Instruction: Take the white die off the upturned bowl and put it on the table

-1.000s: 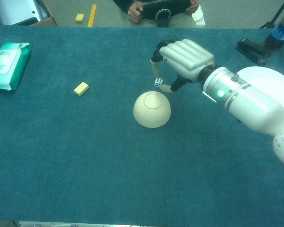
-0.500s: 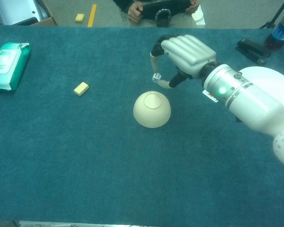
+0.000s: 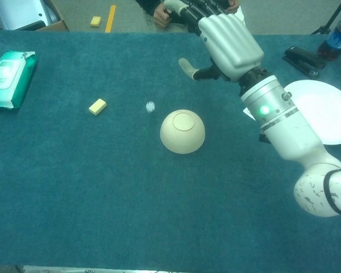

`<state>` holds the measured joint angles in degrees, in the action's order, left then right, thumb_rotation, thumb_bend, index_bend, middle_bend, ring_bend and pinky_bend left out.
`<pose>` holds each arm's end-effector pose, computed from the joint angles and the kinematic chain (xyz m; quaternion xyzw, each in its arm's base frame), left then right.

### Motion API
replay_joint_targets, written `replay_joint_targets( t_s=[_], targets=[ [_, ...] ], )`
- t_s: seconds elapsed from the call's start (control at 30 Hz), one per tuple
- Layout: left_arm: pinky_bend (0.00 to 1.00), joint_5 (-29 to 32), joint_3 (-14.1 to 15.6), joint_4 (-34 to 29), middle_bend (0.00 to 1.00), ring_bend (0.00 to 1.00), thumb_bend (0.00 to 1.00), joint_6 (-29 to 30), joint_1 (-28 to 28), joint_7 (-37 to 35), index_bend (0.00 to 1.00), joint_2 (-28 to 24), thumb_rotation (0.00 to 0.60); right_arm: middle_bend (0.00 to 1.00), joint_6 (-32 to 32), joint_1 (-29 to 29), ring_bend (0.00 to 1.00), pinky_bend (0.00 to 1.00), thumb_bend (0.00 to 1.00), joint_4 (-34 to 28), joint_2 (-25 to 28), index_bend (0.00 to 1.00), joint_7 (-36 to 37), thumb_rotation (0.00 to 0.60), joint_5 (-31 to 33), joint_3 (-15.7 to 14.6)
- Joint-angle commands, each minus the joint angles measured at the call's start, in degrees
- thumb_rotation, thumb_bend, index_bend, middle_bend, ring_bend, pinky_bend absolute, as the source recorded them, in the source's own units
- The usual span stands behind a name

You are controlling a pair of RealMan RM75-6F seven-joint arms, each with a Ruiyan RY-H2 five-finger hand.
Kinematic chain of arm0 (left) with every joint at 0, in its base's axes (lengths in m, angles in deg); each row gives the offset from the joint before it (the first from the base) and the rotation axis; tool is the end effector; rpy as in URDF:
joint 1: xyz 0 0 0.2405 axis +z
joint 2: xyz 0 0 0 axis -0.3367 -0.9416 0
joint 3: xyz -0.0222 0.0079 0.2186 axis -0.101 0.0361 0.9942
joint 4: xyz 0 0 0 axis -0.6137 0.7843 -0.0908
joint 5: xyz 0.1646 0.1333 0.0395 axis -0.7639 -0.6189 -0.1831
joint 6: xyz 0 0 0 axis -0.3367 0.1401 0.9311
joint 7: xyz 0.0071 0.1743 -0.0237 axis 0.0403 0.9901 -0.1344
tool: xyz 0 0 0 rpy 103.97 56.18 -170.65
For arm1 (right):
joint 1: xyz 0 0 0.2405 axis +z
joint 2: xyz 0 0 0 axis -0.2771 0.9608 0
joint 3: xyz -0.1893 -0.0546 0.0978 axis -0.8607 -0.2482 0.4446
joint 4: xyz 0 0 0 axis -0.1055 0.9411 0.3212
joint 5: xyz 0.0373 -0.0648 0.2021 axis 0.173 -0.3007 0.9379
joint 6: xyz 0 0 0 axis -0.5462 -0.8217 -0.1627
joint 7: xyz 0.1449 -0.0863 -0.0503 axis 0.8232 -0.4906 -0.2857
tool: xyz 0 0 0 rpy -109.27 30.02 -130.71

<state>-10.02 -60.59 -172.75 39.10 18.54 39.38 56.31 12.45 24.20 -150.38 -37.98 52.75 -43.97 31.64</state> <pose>-0.2947 0.1914 0.1658 -0.5852 -0.3409 -0.3679 0.6372 -0.0392 -0.3128 -0.0264 0.6731 -0.2795 0.5620 0.3910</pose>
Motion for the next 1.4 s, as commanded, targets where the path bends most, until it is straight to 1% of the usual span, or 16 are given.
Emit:
replay_joint_targets(
  t_s=[0.03,0.2,0.43,0.5,0.63,0.73,0.83,1.0,1.13,1.3,1.4],
  targets=[
    [0.13,0.09,-0.09,-0.18,0.30,0.22,0.47,-0.12,-0.09,0.14,0.30,-0.12,0.600,0.14,2.09,-1.02,0.01,0.09,0.36,-3.55,2.14,0.00,-2.59,0.600,1.94,0.17],
    [0.13,0.47,-0.05,-0.51,0.30,0.22,0.47,-0.71,-0.16,0.21,0.30,-0.45,0.600,0.14,3.04,-2.43,0.01,0.08,0.36,-9.02,6.34,0.00,-7.42,0.600,3.97,-0.01],
    [0.13,0.96,0.06,-1.47,0.29,0.21,0.47,-1.84,-0.44,0.59,0.30,-1.25,0.600,0.15,2.99,-6.06,0.01,0.09,0.35,-16.83,14.04,0.00,-14.62,0.600,8.38,-1.49],
    [0.13,1.26,0.11,-2.17,0.29,0.21,0.47,-2.33,-0.54,1.06,0.30,-1.78,0.600,0.15,2.39,-7.42,0.01,0.09,0.36,-19.28,16.58,0.00,-16.37,0.600,9.69,-2.02],
    [0.13,1.57,0.03,-3.19,0.29,0.21,0.47,-2.97,-0.83,1.73,0.30,-2.45,0.600,0.16,0.65,-10.03,0.01,0.09,0.36,-23.39,20.92,0.03,-18.86,0.600,11.46,-3.05],
    [0.13,1.39,-0.06,-3.64,0.29,0.21,0.47,-3.09,-1.07,1.86,0.30,-2.70,0.600,0.16,-2.54,-13.02,0.01,0.09,0.36,-25.88,24.17,0.06,-19.97,0.600,11.64,-4.27],
    [0.13,1.01,-0.06,-3.88,0.29,0.21,0.47,-2.94,-1.17,1.81,0.30,-2.79,0.600,0.16,-5.56,-15.82,0.01,0.08,0.36,-27.15,26.50,0.08,-18.89,0.600,10.89,-5.29],
    [0.13,0.17,0.06,-4.77,0.29,0.21,0.47,-2.64,-1.32,2.47,0.30,-2.97,0.600,0.18,-10.92,-21.33,0.01,0.08,0.36,-27.80,30.02,0.12,-14.67,0.600,8.01,-7.76],
    [0.13,-0.75,0.42,-6.10,0.29,0.21,0.47,-2.30,-1.27,3.51,0.30,-3.28,0.600,0.18,-14.38,-25.28,0.01,0.09,0.36,-28.43,32.20,0.12,-11.79,0.600,5.87,-9.52],
    [0.13,-1.56,1.01,-7.31,0.29,0.21,0.47,-1.84,-0.91,4.56,0.30,-3.33,0.600,0.18,-18.40,-29.22,0.01,0.08,0.36,-28.80,33.84,0.12,-10.27,0.600,3.55,-10.66],
    [0.13,-1.69,1.16,-7.80,0.29,0.21,0.47,-1.97,-0.92,5.00,0.30,-3.43,0.600,0.18,-19.45,-30.87,0.01,0.09,0.36,-28.88,34.79,0.13,-9.35,0.600,3.14,-10.83]
  ],
)
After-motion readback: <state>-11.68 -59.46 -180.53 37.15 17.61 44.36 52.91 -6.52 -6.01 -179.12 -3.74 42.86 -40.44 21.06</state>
